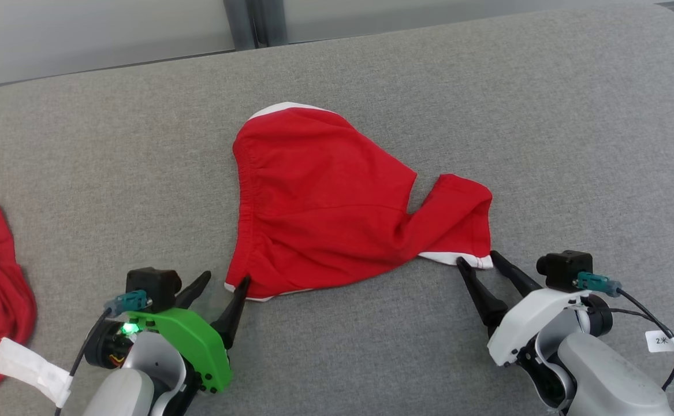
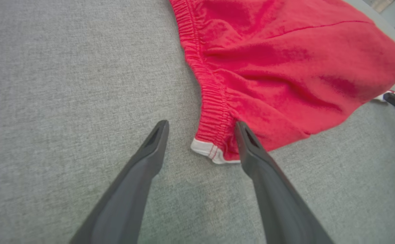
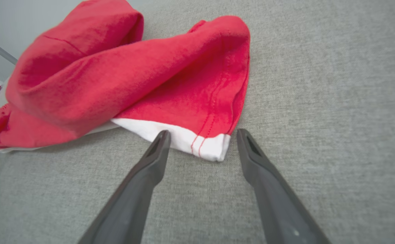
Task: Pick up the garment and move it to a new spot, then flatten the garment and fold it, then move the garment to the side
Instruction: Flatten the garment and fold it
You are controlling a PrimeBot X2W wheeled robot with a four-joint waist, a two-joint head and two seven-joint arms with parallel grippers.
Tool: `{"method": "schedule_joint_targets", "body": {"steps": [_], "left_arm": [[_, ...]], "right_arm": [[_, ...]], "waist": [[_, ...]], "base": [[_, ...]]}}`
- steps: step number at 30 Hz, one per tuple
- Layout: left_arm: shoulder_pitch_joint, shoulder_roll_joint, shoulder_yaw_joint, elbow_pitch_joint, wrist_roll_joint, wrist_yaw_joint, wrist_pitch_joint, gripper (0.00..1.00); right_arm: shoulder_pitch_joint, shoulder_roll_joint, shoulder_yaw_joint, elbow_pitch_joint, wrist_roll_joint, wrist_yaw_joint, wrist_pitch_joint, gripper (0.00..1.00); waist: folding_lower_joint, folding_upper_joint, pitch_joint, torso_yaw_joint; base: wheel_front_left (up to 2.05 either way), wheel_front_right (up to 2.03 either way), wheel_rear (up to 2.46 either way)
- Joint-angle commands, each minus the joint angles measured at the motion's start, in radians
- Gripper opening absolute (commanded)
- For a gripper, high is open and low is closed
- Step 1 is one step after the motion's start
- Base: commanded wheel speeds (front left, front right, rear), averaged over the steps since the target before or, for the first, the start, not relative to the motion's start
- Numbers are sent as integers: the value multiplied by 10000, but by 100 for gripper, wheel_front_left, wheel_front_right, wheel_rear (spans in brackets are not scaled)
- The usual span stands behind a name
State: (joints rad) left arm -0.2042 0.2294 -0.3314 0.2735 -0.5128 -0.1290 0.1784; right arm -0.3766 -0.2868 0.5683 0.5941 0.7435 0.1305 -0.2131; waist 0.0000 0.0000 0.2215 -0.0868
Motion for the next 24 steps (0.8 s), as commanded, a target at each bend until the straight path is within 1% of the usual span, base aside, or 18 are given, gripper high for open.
{"method": "schedule_joint_targets", "body": {"steps": [1, 5, 8, 9, 10, 11, 12, 13, 14, 15, 16, 21, 24], "left_arm": [[106, 178, -52, -51, -175, -19, 136, 100], [102, 315, -295, -103, -403, -20, 373, 100], [-16, 370, -442, 19, -505, -20, 327, 100], [-53, 368, -507, 61, -555, -20, 344, 100], [-109, 383, -567, 102, -614, -20, 329, 93], [-153, 401, -617, 137, -640, -20, 303, 68], [-193, 414, -695, 176, -716, -20, 276, 48], [-208, 417, -760, 213, -761, -20, 249, 25], [-236, 434, -836, 262, -829, -20, 213, 12], [-264, 446, -890, 302, -881, -21, 180, 2], [-296, 479, -953, 363, -896, -21, 143, 0], [-362, 603, -1108, 488, -1108, -19, -314, 0], [-304, 677, -1107, 519, -1205, -19, -519, 0]], "right_arm": [[-134, 7, 96, 95, 71, 4, -73, 100], [-256, 36, 255, 230, 167, 4, -174, 100], [-391, 46, 385, 324, 252, 4, -249, 100], [-407, 40, 428, 350, 263, 4, -265, 95], [-424, 32, 472, 388, 274, 4, -258, 76], [-451, 30, 514, 415, 302, 4, -279, 55], [-487, 33, 559, 445, 323, 4, -303, 47], [-512, 36, 595, 467, 339, 4, -320, 39], [-536, 39, 646, 493, 371, 4, -328, 25], [-551, 43, 684, 516, 390, 4, -347, 5], [-571, 41, 725, 544, 426, 4, -358, 0], [-574, -34, 874, 582, 546, 4, -441, 0], [-422, -61, 906, 301, 702, 4, -481, 0]], "waist": [[0, 0, 10, -3], [0, 0, 26, -21], [0, 0, 62, -29], [0, 0, 72, -27], [0, 0, 83, -21], [0, 0, 93, -16], [0, 0, 100, -12], [0, 0, 100, -9], [0, 0, 96, -7], [0, 0, 89, -5], [0, 0, 74, -5], [0, 0, -102, 3], [0, 0, -314, 8]], "base": [[0, 0, 0], [0, 0, 0], [0, 0, 0], [0, 0, 0], [0, 0, 0], [0, 0, 0], [0, 0, 0], [0, 0, 0], [0, 0, 0], [0, 0, 0], [0, 0, 0], [0, 0, 0], [0, 0, 0]]}}
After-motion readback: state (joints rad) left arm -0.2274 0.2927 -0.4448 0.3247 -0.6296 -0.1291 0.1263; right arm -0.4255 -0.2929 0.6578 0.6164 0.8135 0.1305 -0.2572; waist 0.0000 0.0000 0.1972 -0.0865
